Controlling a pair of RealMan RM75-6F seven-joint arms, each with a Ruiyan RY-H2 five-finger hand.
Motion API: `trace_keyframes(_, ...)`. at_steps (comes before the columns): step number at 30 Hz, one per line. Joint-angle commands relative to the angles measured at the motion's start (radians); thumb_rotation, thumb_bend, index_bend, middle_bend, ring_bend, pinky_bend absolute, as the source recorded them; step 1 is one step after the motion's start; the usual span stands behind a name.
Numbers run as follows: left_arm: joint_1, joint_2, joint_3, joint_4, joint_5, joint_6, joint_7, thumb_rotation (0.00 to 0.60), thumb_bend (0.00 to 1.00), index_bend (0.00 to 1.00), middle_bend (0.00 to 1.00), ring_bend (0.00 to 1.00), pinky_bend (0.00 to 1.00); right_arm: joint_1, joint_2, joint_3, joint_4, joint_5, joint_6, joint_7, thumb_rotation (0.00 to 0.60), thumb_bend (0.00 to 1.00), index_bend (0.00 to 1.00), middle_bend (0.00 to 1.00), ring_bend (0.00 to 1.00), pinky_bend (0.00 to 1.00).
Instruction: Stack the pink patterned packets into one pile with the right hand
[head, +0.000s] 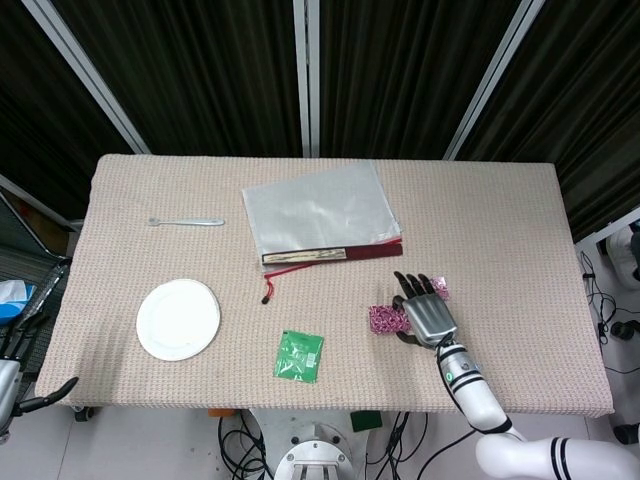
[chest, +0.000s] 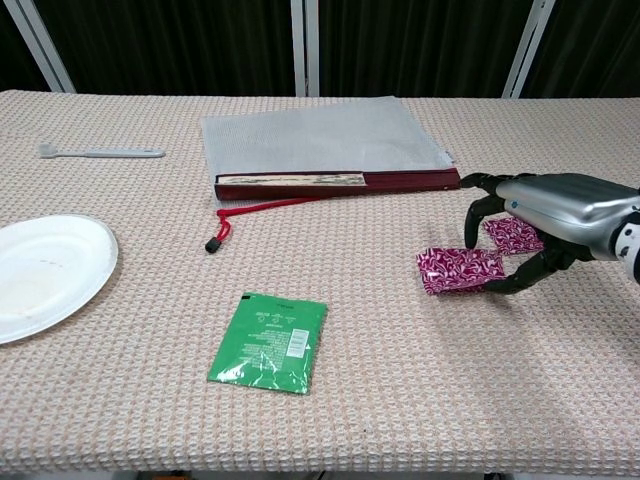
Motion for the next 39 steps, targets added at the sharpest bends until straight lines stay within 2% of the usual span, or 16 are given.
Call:
trace_keyframes(1,0.001,-0.001,0.000,0.008,0.000,0.003,-0.010,0.159,0.09,0.09,0.07,0.01,0.18,0.009,-0.023,0.010,-0.014,0.027,0.017,-0.016,0.583,0.54,0.46,0.00,0.00,0.00)
trace_keyframes(13,0.008,-0.009,0.000,0.034,-0.007,0.006,-0.034,0.155,0.09,0.09,0.07,0.01,0.18,0.040,-0.061,0.011,0.000,0.101,0.049,-0.075,0.582,0.54,0.45,0.00,0.00,0.00)
trace_keyframes(26,0.011,-0.011,0.000,0.040,-0.009,0.006,-0.037,0.156,0.09,0.09,0.07,0.01,0.18,0.062,-0.070,0.008,0.024,0.131,0.051,-0.078,0.581,0.54,0.43,0.00,0.00,0.00)
trace_keyframes(39,0.012,-0.010,-0.001,0.033,-0.008,0.007,-0.026,0.160,0.09,0.09,0.07,0.01,0.18,0.076,-0.062,-0.003,0.015,0.161,0.050,-0.080,0.582,0.48,0.37,0.00,0.00,0.00)
